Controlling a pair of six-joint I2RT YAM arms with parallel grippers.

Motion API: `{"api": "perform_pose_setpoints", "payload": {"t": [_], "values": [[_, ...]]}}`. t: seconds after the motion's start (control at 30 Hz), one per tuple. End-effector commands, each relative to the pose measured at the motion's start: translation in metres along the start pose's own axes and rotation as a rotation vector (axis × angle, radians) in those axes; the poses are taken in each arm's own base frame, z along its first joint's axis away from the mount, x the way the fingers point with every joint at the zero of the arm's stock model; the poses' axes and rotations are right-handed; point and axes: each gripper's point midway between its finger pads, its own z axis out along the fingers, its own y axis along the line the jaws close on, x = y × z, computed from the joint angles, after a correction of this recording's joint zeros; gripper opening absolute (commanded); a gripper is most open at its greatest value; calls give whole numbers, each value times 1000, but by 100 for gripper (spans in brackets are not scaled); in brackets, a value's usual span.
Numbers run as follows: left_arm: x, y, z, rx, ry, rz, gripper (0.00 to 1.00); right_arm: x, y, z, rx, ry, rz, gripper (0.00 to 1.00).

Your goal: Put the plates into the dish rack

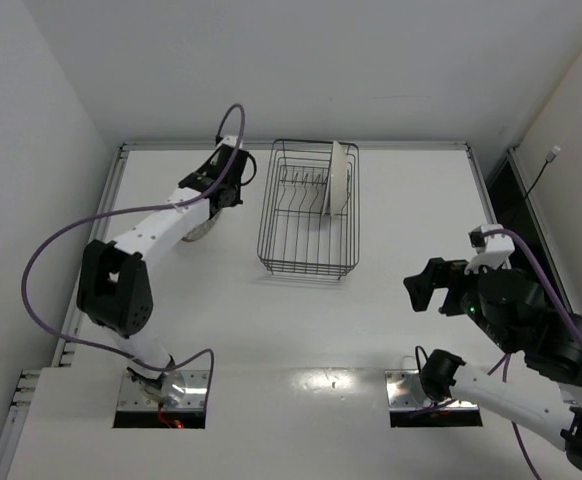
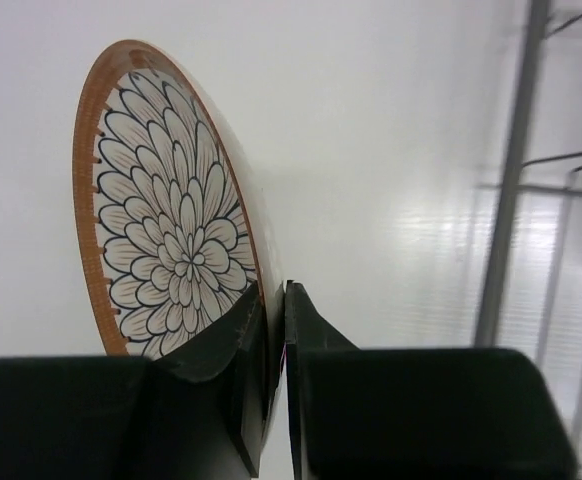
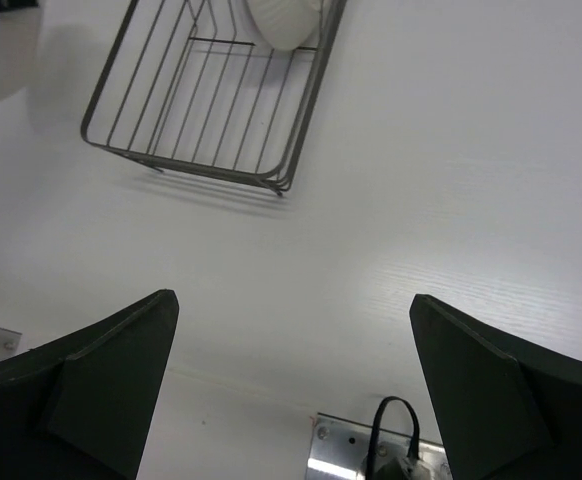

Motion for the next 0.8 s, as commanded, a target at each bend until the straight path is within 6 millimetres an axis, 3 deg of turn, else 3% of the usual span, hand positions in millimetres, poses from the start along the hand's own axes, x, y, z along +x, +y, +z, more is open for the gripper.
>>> {"api": "perform_pose_setpoints", "payload": {"t": [0.0,0.17,0.23,0.27,0.3,0.37,0.43,0.53,0.7,0.73,0.77], "values": [[-71,10,-50,39,-242,-115,0,12,-28,-8,103,8,10,99],[-125,31,-113,98,-447,-237,0,17,-36,-15,94,-14,37,99],[-150,32,-144,198,-547,-290,0,14,-41,-16,107,-35,43,99],[-157,32,-150,242,-569,-315,0,14,-41,-18,103,-42,48,99],[-166,14,-160,368,-594,-308,0,14,-40,-18,95,-40,45,99],[-183,5,-178,509,-634,-336,0,15,-39,-16,95,-40,45,99],[-194,-23,-199,732,-664,-300,0,17,-37,-14,94,-25,37,99],[-198,-58,-215,984,-655,-263,0,19,-34,-10,96,0,14,99],[-191,-79,-228,1244,-664,-269,0,22,-32,-5,105,14,3,99],[-194,-80,-243,1304,-714,-246,0,22,-31,-3,111,23,-4,99],[-191,-82,-229,1316,-692,-261,0,21,-29,-1,111,24,-14,99]]}}
